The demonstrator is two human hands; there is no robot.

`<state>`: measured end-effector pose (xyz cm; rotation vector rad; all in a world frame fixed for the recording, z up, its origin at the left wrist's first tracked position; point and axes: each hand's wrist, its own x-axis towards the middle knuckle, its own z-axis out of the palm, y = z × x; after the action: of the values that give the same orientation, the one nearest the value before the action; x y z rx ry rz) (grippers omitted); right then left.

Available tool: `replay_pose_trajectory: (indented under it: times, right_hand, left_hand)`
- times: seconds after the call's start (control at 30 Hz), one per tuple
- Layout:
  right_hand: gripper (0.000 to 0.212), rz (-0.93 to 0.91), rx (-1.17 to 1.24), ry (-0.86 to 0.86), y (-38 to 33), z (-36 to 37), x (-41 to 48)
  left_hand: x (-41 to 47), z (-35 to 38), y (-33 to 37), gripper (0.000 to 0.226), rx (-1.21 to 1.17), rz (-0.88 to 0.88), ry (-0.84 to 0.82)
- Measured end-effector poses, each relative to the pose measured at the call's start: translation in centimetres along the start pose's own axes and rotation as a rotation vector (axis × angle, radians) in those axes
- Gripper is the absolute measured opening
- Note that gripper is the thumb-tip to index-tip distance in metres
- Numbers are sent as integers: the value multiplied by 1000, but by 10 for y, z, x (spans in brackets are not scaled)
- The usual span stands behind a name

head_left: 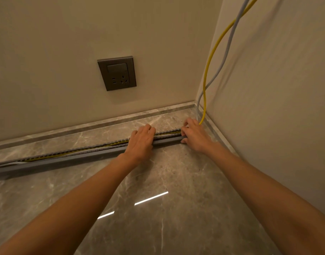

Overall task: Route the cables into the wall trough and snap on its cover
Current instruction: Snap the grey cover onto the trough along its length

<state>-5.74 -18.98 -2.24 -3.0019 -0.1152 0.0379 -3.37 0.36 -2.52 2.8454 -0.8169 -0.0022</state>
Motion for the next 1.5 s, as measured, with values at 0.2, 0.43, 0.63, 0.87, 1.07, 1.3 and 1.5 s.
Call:
replay_pose_trajectory:
  times: [0.2, 0.43, 0.63, 0.87, 1.07, 1.3, 1.5]
  right_hand:
    - [16, 27, 95, -74, -2, -7, 8]
    - [22, 67, 194, -82, 2, -15, 13]
    - [22, 51, 184, -81, 7, -15, 14]
    - [21, -14, 173, -88, 10, -10, 8]
    - [42, -4, 242, -86, 13, -9, 6]
    - [36, -92, 126, -165, 19, -6, 7]
    - [34, -119, 88, -146, 19, -5, 6]
  left_hand:
    - [18, 4, 18, 36, 54, -12, -86]
    - [25, 11, 37, 34, 69, -9, 36]
    - [23, 9, 34, 30, 145, 102, 36]
    - [21, 7, 39, 29, 123, 116, -6]
    - [20, 6, 45, 27, 115, 64, -20]
    - [19, 6, 46, 29, 128, 23, -56]
    - [28, 2, 46, 38, 89, 11, -71]
